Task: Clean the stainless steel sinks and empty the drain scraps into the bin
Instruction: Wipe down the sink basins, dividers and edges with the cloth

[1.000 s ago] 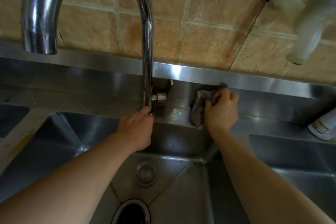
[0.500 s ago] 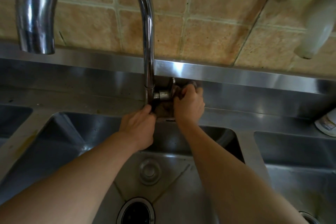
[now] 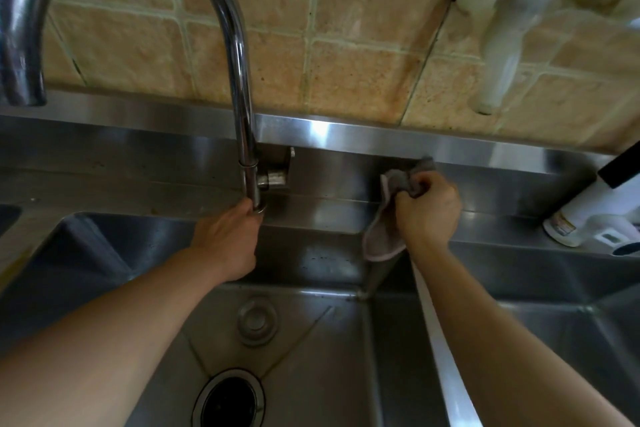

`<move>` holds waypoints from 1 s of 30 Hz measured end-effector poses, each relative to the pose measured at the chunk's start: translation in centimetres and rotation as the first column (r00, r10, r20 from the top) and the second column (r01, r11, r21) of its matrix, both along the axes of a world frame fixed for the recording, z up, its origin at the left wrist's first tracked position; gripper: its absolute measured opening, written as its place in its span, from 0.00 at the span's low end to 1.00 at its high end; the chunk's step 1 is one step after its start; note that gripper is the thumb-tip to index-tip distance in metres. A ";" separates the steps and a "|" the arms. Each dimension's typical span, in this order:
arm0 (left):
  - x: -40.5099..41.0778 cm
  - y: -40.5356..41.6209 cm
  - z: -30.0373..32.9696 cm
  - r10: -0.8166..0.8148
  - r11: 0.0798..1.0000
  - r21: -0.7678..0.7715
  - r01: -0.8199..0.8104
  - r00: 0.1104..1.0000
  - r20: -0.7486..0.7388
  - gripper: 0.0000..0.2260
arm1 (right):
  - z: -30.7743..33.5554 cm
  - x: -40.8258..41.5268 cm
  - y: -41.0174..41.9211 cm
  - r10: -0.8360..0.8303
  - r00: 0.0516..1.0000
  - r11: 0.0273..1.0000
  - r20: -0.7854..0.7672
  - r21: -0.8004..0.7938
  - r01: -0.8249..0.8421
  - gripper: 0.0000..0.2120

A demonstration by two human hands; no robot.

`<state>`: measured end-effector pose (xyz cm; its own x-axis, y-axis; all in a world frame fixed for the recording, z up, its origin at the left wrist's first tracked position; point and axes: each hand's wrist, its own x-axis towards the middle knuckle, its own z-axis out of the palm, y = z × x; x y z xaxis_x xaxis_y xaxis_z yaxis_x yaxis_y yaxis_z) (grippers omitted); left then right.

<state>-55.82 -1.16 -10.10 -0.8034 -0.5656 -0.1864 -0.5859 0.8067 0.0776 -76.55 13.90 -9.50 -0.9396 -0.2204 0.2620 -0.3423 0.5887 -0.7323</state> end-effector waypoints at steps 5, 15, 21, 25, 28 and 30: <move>1.1 -0.1 0.1 -0.010 1.000 0.018 0.011 1.000 -0.008 0.28 | 0.8 -2.6 4.2 -0.054 0.999 0.996 0.009 0.079 0.053 0.16; 1.7 -0.5 -0.5 0.011 0.999 -0.048 -0.012 0.999 -0.038 0.20 | -4.8 -1.4 3.4 0.292 0.957 0.858 -0.005 0.444 -0.259 0.17; 2.5 -1.3 -0.6 0.030 0.998 0.052 -0.025 0.994 -0.100 0.22 | -5.2 6.8 -5.8 0.624 0.781 0.683 -0.005 0.490 -0.542 0.21; 3.1 -2.1 -0.4 0.076 0.986 0.156 -0.053 0.986 -0.151 0.22 | -5.0 9.4 -9.3 0.671 0.741 0.644 0.007 0.489 -0.588 0.25; 4.2 -2.5 -0.3 0.100 0.981 0.183 -0.070 0.982 -0.162 0.21 | -4.2 6.8 -6.4 0.712 0.700 0.561 0.049 0.559 -0.610 0.29; 4.9 -2.7 -0.4 0.109 0.976 0.206 -0.074 0.981 -0.160 0.22 | -3.9 4.4 -3.8 0.670 0.740 0.572 0.061 0.592 -0.567 0.33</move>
<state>-50.94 -3.88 -10.46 -0.7794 -0.6037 -0.1678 -0.6210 0.7084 0.3354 -72.13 10.13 -13.35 -0.4753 -0.8796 0.0225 -0.8522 0.4538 -0.2603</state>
